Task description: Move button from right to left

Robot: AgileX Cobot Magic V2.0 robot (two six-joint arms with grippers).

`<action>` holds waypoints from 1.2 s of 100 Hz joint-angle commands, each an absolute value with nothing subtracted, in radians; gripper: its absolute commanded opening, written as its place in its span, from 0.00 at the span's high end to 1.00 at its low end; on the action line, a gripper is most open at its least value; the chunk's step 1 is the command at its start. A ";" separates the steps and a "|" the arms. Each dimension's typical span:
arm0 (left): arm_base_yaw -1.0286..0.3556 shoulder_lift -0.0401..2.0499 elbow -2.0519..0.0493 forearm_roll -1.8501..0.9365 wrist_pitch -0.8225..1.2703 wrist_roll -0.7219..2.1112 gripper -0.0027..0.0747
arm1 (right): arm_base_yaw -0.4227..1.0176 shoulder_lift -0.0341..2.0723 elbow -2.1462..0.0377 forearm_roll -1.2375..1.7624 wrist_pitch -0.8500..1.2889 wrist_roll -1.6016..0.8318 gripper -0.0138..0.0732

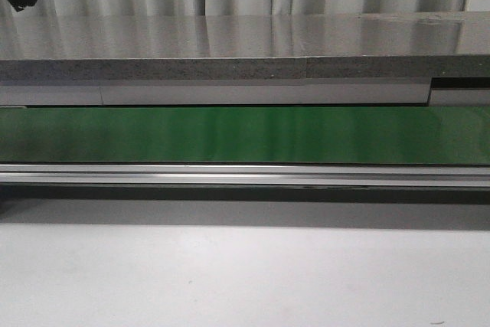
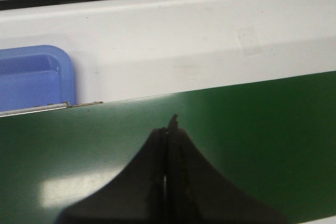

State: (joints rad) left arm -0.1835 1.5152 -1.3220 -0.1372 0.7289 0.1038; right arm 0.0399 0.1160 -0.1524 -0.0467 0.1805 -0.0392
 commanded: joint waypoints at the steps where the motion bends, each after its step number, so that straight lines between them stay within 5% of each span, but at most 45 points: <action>1: -0.204 1.424 -1.301 -0.152 0.638 0.085 0.99 | 0.043 0.127 -0.180 -0.056 0.094 -0.041 0.92; 120: -0.188 0.487 -0.546 -0.185 0.396 0.085 0.99 | 0.043 0.127 -0.180 -0.056 0.094 -0.041 0.92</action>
